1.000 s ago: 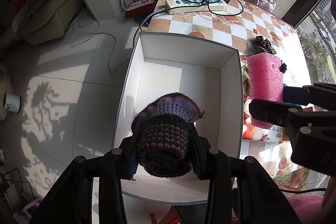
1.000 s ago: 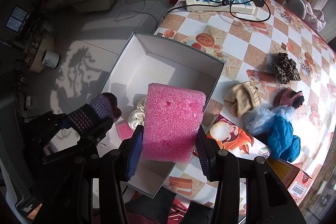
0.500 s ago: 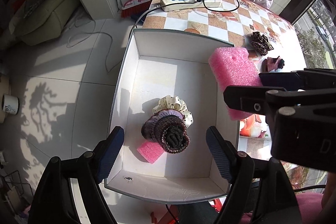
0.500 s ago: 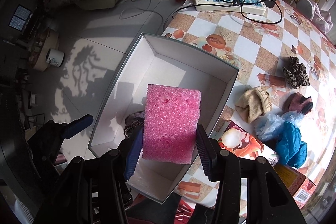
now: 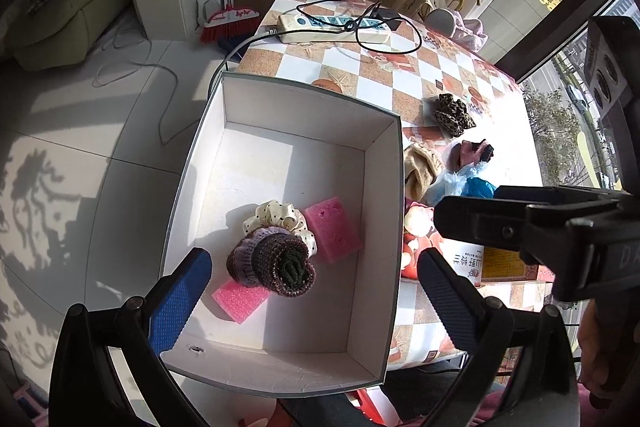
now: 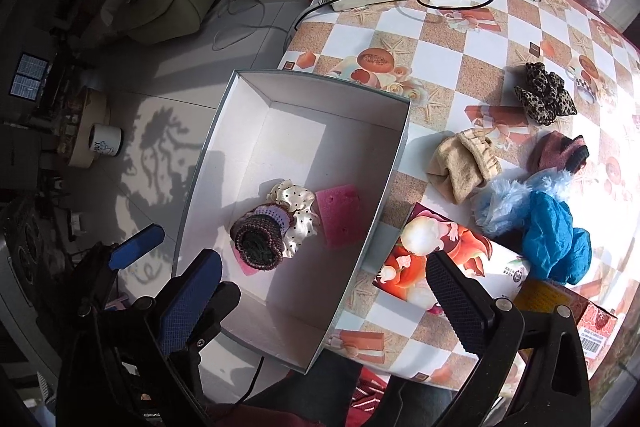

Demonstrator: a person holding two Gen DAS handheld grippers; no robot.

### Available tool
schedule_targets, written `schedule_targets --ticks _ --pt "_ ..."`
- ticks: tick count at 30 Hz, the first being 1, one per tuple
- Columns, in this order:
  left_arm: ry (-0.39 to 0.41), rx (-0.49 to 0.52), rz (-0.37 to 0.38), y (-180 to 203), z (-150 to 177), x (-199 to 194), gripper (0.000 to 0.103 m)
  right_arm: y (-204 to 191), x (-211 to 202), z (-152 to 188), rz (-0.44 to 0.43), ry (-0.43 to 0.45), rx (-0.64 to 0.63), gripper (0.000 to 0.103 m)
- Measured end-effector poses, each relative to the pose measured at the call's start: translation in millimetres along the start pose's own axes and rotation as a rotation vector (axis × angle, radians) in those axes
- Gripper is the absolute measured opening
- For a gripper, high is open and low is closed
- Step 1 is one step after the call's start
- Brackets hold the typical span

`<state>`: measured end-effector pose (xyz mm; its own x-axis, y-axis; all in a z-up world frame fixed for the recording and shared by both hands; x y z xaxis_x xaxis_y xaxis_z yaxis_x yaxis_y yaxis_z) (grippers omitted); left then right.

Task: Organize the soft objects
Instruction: 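Move the right tool toward the blue plastic bags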

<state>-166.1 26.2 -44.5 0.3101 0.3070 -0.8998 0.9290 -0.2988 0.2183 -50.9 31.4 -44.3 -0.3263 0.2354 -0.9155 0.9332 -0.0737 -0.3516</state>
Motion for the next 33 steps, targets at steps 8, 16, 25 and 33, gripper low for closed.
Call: schedule_targets --ticks 8,16,25,33 --pt "-0.025 0.089 0.018 32 -11 8 0.103 53 -45 -8 0.017 0.073 0.127 0.103" --pt "-0.06 0.211 0.0 71 -14 23 0.103 149 -90 -11 0.104 0.133 0.289 0.103" --pt "-0.109 0.28 -0.05 95 -15 44 0.103 262 -96 11 0.197 0.092 0.463 0.103" --pt "-0.157 0.331 -0.09 117 -19 64 0.103 307 -31 37 0.154 -0.108 0.513 0.103"
Point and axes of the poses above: each gripper's, at about its wrist camera, not at the fingertips, and x roughly the way its jaws point, y to its right, z to its underside, the point moved 8 cm from there along x, roughly the way its jaws point, and after that the axes turned 6 degrees about y, right-handed, at the moved point
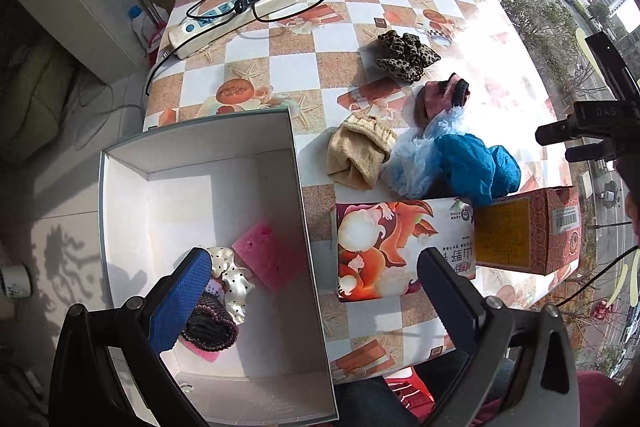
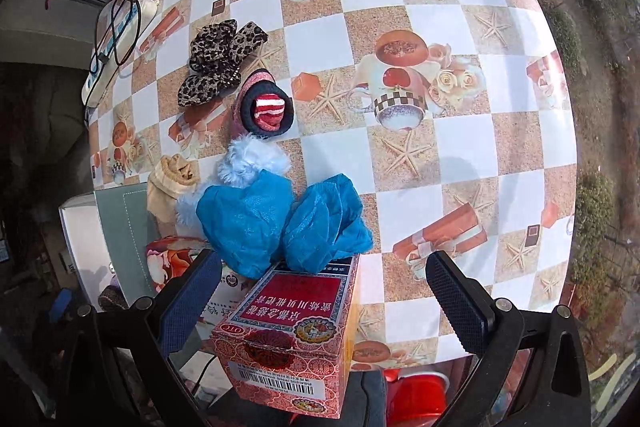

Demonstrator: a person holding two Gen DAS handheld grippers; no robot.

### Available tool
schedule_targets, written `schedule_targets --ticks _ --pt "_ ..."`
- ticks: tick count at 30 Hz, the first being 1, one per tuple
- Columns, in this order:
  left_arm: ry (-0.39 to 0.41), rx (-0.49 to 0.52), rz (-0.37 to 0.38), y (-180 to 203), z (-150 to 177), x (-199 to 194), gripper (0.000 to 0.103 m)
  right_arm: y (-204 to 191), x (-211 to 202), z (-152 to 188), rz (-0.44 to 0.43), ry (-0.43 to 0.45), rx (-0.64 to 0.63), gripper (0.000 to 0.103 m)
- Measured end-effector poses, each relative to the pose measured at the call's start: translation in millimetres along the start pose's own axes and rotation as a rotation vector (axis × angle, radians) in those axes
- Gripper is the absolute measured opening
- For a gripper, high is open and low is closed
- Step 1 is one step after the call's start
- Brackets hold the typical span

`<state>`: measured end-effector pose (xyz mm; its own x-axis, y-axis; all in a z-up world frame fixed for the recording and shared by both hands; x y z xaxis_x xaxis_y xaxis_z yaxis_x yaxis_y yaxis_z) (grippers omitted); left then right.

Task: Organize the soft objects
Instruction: 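Move the right tool toward the blue plastic bags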

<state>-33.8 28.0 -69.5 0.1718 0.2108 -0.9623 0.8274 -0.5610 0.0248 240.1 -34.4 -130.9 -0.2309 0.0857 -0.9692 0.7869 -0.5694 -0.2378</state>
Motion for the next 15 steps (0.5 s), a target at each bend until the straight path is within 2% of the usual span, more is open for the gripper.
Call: schedule_targets --ticks 10,15 --pt "-0.056 0.087 -0.034 37 -28 23 0.103 17 82 -5 0.012 -0.249 -0.045 0.103" --pt "-0.061 0.107 -0.049 51 -56 34 0.103 31 111 4 0.064 -0.332 -0.105 0.103"
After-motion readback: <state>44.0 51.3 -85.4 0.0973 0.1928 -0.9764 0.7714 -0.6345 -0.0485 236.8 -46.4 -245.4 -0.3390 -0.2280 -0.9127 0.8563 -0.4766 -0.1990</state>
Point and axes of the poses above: each gripper's, at about its wrist camera, not at the fingertips, and x roughly the way its jaws point, y to its right, z to its underside, the point moved 8 cm from there along x, roughly the way its jaws point, and after that the axes turned 6 degrees about y, right-handed, at the moved point
